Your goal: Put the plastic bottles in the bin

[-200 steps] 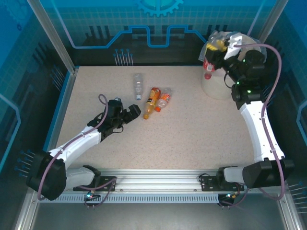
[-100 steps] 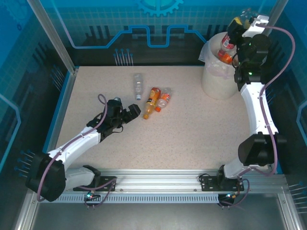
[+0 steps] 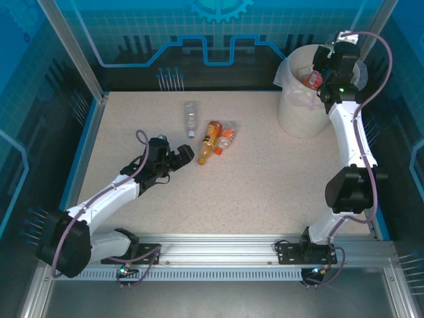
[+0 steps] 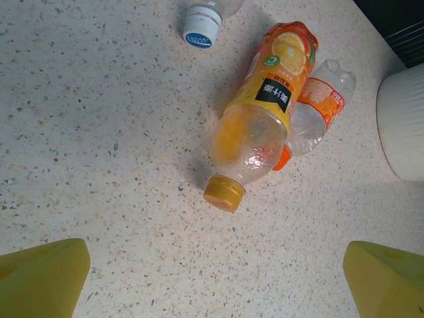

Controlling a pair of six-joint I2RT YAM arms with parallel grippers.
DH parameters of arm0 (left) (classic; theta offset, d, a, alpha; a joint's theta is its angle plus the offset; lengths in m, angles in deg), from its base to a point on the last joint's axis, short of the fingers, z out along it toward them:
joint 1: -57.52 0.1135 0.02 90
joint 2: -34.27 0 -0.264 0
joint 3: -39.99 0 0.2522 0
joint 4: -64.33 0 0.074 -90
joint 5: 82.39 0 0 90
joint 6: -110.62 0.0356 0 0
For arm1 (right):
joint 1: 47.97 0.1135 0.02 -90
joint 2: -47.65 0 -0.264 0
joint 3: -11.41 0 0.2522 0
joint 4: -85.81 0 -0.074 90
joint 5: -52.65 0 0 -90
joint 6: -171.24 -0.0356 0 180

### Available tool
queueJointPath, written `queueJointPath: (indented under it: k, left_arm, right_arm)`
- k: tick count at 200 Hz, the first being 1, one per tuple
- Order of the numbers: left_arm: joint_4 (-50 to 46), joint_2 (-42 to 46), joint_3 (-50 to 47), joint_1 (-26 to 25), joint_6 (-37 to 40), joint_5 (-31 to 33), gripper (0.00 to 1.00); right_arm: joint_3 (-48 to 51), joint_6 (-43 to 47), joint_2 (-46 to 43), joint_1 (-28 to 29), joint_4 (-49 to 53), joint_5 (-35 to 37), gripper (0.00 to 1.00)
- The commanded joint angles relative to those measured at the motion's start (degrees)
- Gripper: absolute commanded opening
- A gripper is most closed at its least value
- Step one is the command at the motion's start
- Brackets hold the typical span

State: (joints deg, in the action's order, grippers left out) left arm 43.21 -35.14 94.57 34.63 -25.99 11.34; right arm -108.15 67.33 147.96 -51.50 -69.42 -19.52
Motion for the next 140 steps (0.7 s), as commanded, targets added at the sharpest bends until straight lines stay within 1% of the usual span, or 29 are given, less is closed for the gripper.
queueJointPath:
  k: [1,28,36,47,56,70,98,116,140]
  left_arm:
    - [-0.4,-1.2,1.8,-0.4,0.2,-0.8,0.99]
    - [-0.8,-1.7,2.1,-0.4,0.5,-0.9,0.99]
    - [-1.0,-1.7,2.2,-0.4,0.5,-0.9,0.99]
    - [-1.1,-1.9,2.2,-0.4,0.4,-1.0,0.99]
    - [-1.2,-2.0,2.1,-0.4,0.5,-1.0,0.99]
    - [-1.3,-2.0,2.2,-0.4,0.5,-1.1,0.99]
    - [-1.7,-2.0,2.0,-0.4,0.6,-0.9,0.99]
    - [-1.6,-2.3,1.8,-0.4,0.6,-1.0,0.99]
    - [-1.3,-3.4,2.2,-0.4,1.1,-1.5,0.99]
  right_arm:
    - [-5.3,2.1,3.8,0.2,10.0,0.6,0.44]
    - [-14.1,2.8,10.3,0.9,18.7,1.4,0.49]
    - [-16.6,2.4,12.1,1.1,20.7,1.9,0.52]
    - [-19.8,1.5,14.6,1.2,22.7,2.7,0.61]
    - [-21.7,1.1,16.0,1.3,23.7,2.7,0.66]
    - [-25.5,1.4,18.2,1.6,25.8,3.1,0.78]
    - [-31.1,0.7,20.3,1.7,29.9,3.7,0.93]
    - [-31.8,0.4,19.6,1.7,30.8,3.0,1.0]
    - [-31.7,-0.2,17.8,1.7,32.3,2.3,1.0]
